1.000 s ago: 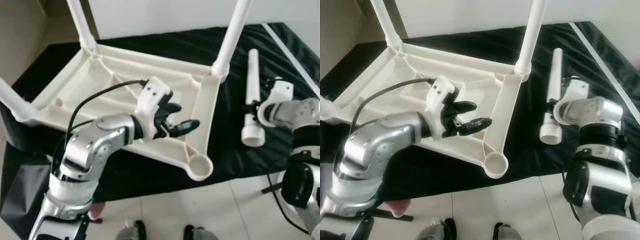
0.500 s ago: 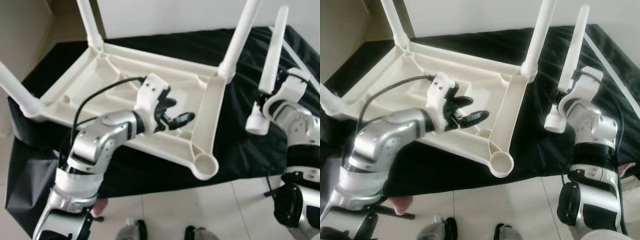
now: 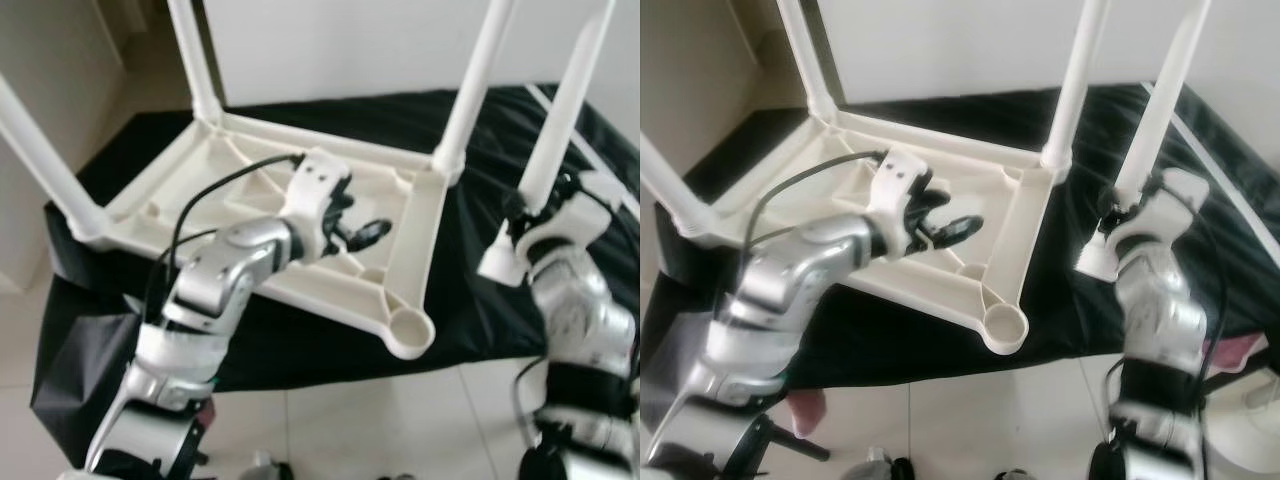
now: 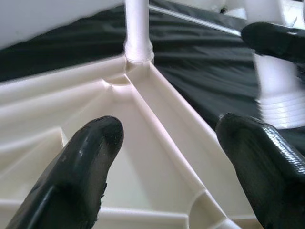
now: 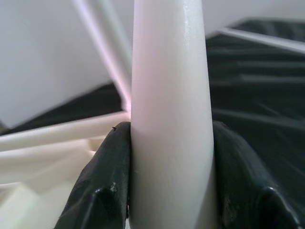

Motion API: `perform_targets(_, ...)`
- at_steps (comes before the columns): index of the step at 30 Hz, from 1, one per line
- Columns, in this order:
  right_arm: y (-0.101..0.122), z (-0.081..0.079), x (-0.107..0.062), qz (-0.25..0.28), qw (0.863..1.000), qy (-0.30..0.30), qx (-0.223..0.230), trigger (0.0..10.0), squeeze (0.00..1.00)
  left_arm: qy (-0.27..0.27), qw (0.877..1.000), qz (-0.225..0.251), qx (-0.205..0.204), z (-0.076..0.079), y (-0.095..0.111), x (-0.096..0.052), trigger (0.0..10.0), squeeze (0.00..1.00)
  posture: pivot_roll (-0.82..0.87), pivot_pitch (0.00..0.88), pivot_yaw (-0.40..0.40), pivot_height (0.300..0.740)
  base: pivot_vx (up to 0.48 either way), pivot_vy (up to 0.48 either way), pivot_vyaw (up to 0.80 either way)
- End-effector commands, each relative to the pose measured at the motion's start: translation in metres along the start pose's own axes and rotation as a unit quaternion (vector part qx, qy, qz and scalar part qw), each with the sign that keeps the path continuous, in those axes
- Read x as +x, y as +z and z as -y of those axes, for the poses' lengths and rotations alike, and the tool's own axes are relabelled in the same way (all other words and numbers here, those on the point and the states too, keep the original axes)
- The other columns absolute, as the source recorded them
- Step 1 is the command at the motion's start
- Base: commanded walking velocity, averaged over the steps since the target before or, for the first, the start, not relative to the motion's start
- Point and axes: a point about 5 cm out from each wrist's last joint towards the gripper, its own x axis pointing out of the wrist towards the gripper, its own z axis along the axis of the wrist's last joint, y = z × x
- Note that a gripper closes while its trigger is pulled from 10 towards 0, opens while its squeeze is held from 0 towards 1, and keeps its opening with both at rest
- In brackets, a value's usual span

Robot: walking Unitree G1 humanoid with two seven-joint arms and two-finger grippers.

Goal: Building children table

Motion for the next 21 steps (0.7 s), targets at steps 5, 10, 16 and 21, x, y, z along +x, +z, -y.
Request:
perform_targets(5, 0.014, -0.021, -0.012, 0.07, 0.996, 0.054, -0.016, 10.0, 0.0, 0.06, 0.998, -0.022, -0.008, -0.011, -0.011, 0.007, 10.0, 0.0, 0.03, 0.0, 0.009, 0.74, 0.0, 0.0, 0.0)
perform_targets(10, 0.017, -0.057, -0.03, 0.106, 0.981, 0.161, 0.022, 10.0, 0.0, 0.082, 0.996, -0.039, -0.02, -0.017, -0.019, 0.014, 10.0, 0.0, 0.02, 0.0, -0.006, 0.74, 0.0, 0.0, 0.0)
perform_targets(16, 0.005, -0.072, -0.034, 0.085, 0.973, 0.215, 0.015, 10.0, 0.0, 0.09, 0.995, -0.029, -0.017, -0.026, -0.011, 0.02, 10.0, 0.0, 0.05, 0.0, -0.022, 0.74, 0.0, 0.0, 0.0)
perform_targets(21, 0.001, -0.077, -0.035, 0.076, 0.97, 0.231, 0.015, 10.0, 0.0, 0.096, 0.995, -0.017, -0.008, -0.033, -0.001, 0.022, 10.0, 0.0, 0.06, 0.0, -0.028, 0.74, 0.0, 0.0, 0.0)
